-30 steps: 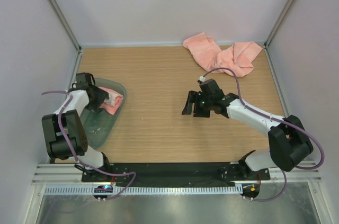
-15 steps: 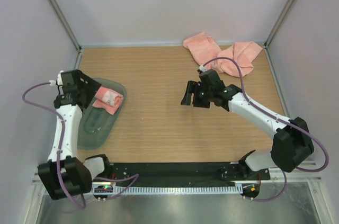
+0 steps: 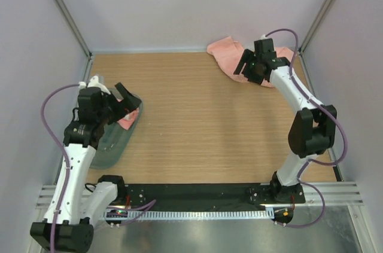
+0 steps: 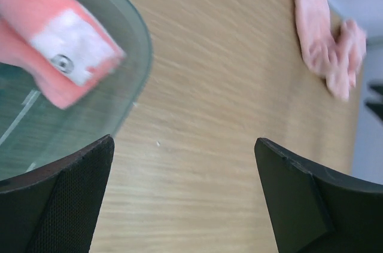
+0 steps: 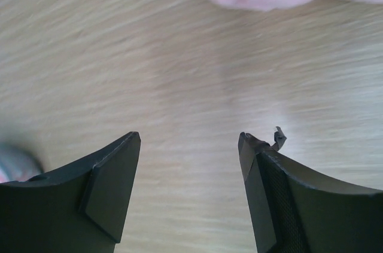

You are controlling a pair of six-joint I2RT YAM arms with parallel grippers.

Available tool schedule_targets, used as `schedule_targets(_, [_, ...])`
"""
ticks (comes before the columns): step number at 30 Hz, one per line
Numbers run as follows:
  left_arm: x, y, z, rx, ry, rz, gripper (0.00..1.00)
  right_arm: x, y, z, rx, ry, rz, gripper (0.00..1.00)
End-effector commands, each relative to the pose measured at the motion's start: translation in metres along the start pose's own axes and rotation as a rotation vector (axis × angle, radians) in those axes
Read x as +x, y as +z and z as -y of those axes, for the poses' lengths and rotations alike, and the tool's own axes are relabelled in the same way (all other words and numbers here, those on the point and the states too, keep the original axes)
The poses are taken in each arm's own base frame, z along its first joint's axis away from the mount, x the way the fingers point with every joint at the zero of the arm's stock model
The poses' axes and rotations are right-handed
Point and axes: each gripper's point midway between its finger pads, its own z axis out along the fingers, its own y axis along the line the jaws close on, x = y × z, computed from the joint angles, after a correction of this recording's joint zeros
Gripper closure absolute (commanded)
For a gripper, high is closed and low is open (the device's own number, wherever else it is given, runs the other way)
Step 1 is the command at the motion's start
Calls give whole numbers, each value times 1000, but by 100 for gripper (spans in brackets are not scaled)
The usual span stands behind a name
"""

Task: Roll the towels
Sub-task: Grab a towel with the right arm

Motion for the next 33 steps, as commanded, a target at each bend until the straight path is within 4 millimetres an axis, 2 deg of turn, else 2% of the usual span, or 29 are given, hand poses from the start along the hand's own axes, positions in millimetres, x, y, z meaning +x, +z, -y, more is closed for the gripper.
schedule_targets(1, [48, -11, 28, 115, 169, -129, 0, -45, 8, 30, 124, 17, 57, 26])
schedule_targets(2, [58, -12, 25, 100, 201, -158, 0, -45, 25, 43, 160, 33, 31, 26])
schedule_targets(3, [63, -14, 24, 90, 234, -169, 0, -57, 29, 56, 184, 55, 41, 26])
schedule_targets(4, [68, -13, 19, 66, 277, -174, 0, -80, 29, 56, 200, 51, 84, 26])
schedule_targets(5, [74, -15, 17, 66, 302, -190, 0, -83, 34, 61, 225, 44, 73, 26])
schedule_targets(6, [76, -17, 13, 56, 313, -193, 0, -97, 50, 60, 233, 37, 81, 27])
schedule_targets(8, [82, -16, 4, 45, 339, -198, 0, -101, 65, 62, 249, 24, 57, 26])
schedule_targets(9, [82, -16, 4, 55, 341, -187, 0, -93, 90, 70, 271, 26, 18, 26])
schedule_targets(10, [82, -16, 3, 56, 343, -183, 0, -111, 90, 61, 252, 27, 58, 26])
schedule_targets(11, [83, -16, 4, 65, 350, -185, 0, -110, 98, 64, 266, 30, 49, 26])
schedule_targets(12, [83, -16, 3, 65, 354, -183, 0, -120, 101, 59, 253, 30, 73, 26])
schedule_targets(13, [82, -15, 2, 56, 355, -178, 0, -109, 119, 67, 270, 30, 38, 26])
schedule_targets(15, [81, -14, 1, 50, 357, -172, 0, -112, 129, 66, 269, 37, 39, 27])
schedule_targets(16, [82, -12, 0, 44, 357, -179, 0, -100, 143, 69, 276, 31, 7, 28])
schedule_targets(17, [82, -12, 1, 46, 358, -180, 0, -96, 146, 70, 282, 25, -3, 28])
schedule_targets(19, [82, -12, 0, 43, 358, -185, 0, -84, 153, 70, 278, 10, -33, 41])
schedule_targets(20, [82, -12, 1, 43, 357, -182, 0, -81, 155, 63, 264, -5, -33, 49])
schedule_targets(21, [81, -12, 0, 43, 359, -180, 0, -78, 154, 61, 262, -15, -36, 75])
schedule_targets(22, [81, -13, 1, 46, 359, -178, 0, -68, 155, 64, 275, -29, -56, 84])
schedule_targets(23, [77, -12, -2, 24, 360, -159, 0, -78, 144, 56, 256, -36, -24, 90])
schedule_targets(24, [77, -13, -2, 25, 361, -157, 0, -68, 142, 60, 270, -42, -44, 99])
schedule_targets(25, [77, -13, -3, 20, 361, -154, 0, -69, 132, 58, 274, -60, -35, 99])
schedule_targets(26, [76, -14, -3, 19, 360, -150, 0, -84, 106, 49, 256, -70, 11, 99])
schedule_targets(27, [75, -14, -4, 18, 360, -145, 0, -72, 93, 56, 281, -80, -10, 99])
schedule_targets(29, [72, -16, -4, 15, 358, -128, 0, -68, 54, 67, 336, -89, 17, 99])
schedule_targets(30, [71, -17, -4, 16, 358, -125, 0, -55, 2, 72, 339, -82, 54, 99])
schedule_targets(32, [69, -19, -4, 17, 357, -111, 0, -48, -50, 84, 358, -15, 174, 99])
schedule_targets(33, [68, -20, -4, 19, 356, -104, 0, -26, -87, 96, 359, 15, 213, 82])
